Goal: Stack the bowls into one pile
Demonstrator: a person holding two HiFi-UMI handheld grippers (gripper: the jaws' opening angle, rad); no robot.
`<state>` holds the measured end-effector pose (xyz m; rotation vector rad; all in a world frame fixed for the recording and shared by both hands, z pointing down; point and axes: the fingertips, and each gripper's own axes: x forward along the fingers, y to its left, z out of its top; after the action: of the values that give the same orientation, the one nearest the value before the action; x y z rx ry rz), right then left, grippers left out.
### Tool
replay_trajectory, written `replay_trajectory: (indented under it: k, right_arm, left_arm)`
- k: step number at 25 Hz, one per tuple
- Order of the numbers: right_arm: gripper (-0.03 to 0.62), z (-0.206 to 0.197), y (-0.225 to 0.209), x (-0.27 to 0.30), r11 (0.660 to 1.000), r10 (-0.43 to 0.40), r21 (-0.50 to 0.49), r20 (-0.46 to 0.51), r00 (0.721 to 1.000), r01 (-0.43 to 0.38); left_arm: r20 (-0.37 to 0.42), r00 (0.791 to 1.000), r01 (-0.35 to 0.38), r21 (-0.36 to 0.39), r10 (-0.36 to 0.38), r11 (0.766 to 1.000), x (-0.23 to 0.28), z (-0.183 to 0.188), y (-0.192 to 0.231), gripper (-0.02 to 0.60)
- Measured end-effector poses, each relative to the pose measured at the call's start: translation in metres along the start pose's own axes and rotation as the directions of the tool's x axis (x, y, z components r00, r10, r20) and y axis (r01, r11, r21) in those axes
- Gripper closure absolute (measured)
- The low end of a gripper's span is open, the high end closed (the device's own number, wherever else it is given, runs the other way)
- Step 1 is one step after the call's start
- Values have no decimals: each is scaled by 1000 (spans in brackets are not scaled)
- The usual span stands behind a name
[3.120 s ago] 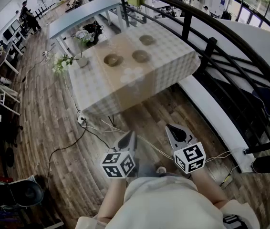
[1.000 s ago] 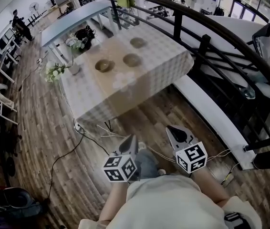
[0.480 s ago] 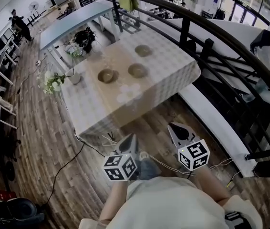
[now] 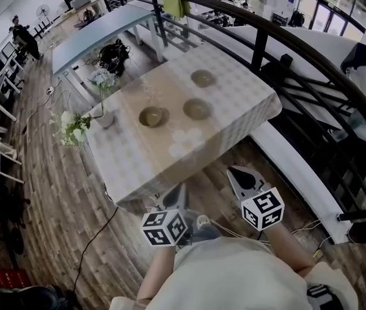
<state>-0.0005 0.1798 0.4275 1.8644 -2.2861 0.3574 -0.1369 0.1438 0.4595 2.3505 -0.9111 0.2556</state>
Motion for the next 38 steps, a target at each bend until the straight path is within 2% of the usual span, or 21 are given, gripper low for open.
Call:
replay_trajectory:
  k: [13,19,28,38]
  right_arm:
    - [592,24,-7,91,1000,-21,-18,-1,1000,21]
    - [592,30,-7,108,999,-28,-30,-8,1000,28]
    - [592,26,-30,125,999,-40,-27,-34,999,39]
    - [592,40,-81,167,998,10,-61,-44,999,-13]
  left_arm:
    - [-35,999,30,17,-30,999,51,39,57,575]
    - [-27,999,25,-1,-25,1000,62,54,73,576]
    - [-27,1000,0,-37,-1,999,78,60,84,575]
    - [-13,999,-47,-43,47,998,129,86,85,575]
